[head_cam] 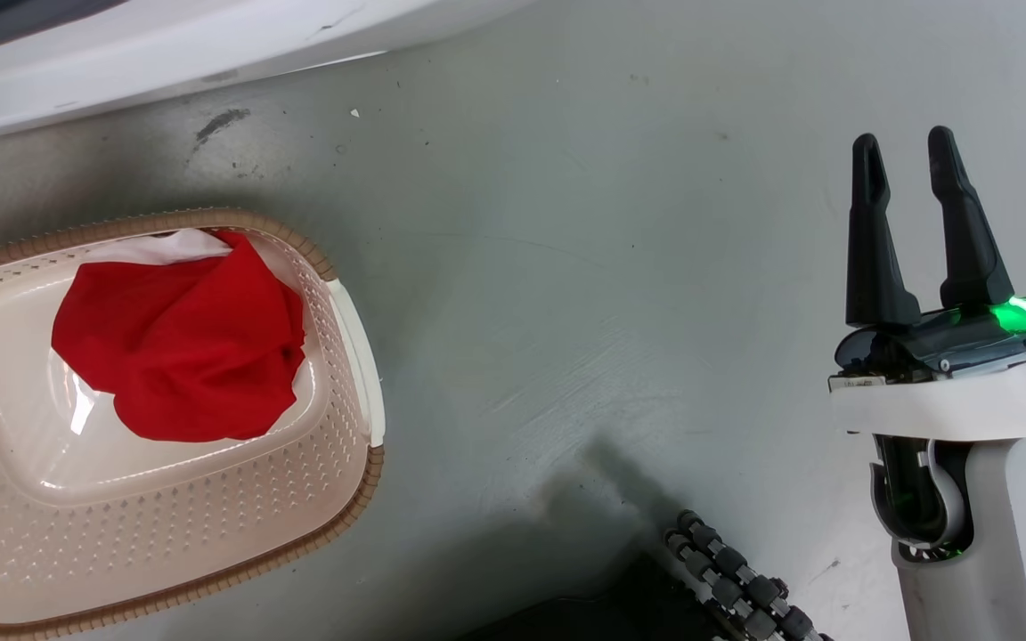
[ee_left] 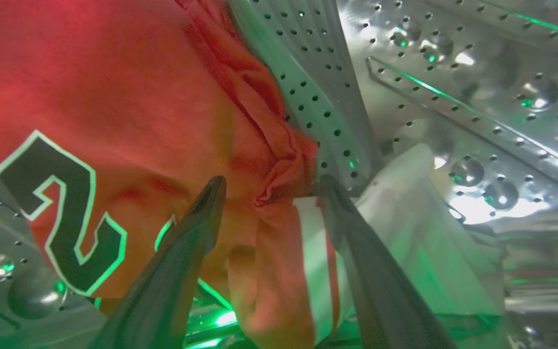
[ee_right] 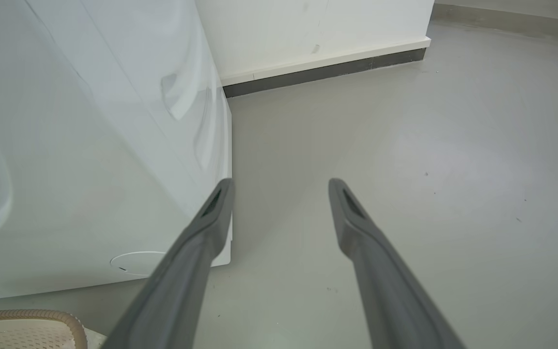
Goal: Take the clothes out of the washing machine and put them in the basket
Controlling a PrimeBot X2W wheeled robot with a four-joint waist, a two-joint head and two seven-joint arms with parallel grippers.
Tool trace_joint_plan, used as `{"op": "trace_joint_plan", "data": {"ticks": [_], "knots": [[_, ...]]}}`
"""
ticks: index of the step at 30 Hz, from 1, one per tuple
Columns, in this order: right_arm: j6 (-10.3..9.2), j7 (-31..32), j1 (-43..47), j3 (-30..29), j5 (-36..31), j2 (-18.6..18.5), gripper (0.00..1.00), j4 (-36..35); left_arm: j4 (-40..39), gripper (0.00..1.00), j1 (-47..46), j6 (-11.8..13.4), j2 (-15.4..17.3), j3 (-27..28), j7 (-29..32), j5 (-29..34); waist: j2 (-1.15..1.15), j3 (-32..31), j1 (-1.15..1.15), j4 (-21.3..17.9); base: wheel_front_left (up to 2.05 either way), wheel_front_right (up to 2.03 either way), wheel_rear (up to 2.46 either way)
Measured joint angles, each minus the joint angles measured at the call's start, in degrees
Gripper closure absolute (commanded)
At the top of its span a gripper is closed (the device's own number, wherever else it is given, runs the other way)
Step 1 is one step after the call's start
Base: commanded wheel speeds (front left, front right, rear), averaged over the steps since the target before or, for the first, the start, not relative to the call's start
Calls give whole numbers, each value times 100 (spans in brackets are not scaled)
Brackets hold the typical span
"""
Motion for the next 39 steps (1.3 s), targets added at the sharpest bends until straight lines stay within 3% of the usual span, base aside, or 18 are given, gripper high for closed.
{"op": "trace_joint_plan", "data": {"ticks": [5,6,7,8,30,32,39], "knots": [[0,-1,-32,5,-7,0,0,-4,3,0,-58,0,40,-190,-89,-121,0,44,0,-8,0,0,0],[0,-1,-34,9,-7,0,0,-4,18,27,-57,3,51,-209,-126,-159,0,51,0,-13,0,0,0],[0,0,-34,13,-5,0,0,-4,22,82,-58,2,58,-235,-142,-186,0,55,0,-17,0,0,0],[0,0,-35,19,-5,0,0,-5,34,100,-59,1,67,-261,-155,-220,0,59,0,-23,0,0,0],[0,-1,-24,54,-123,0,0,179,274,100,-114,0,176,-670,-1325,-542,0,-293,0,51,0,0,0],[0,-1,15,67,-236,0,0,285,285,100,225,0,148,-733,-1738,-783,0,-560,0,132,0,0,0],[0,-1,117,74,-383,1,0,360,223,100,1049,0,65,-894,-2296,-1244,0,-1018,0,292,0,0,0]]}}
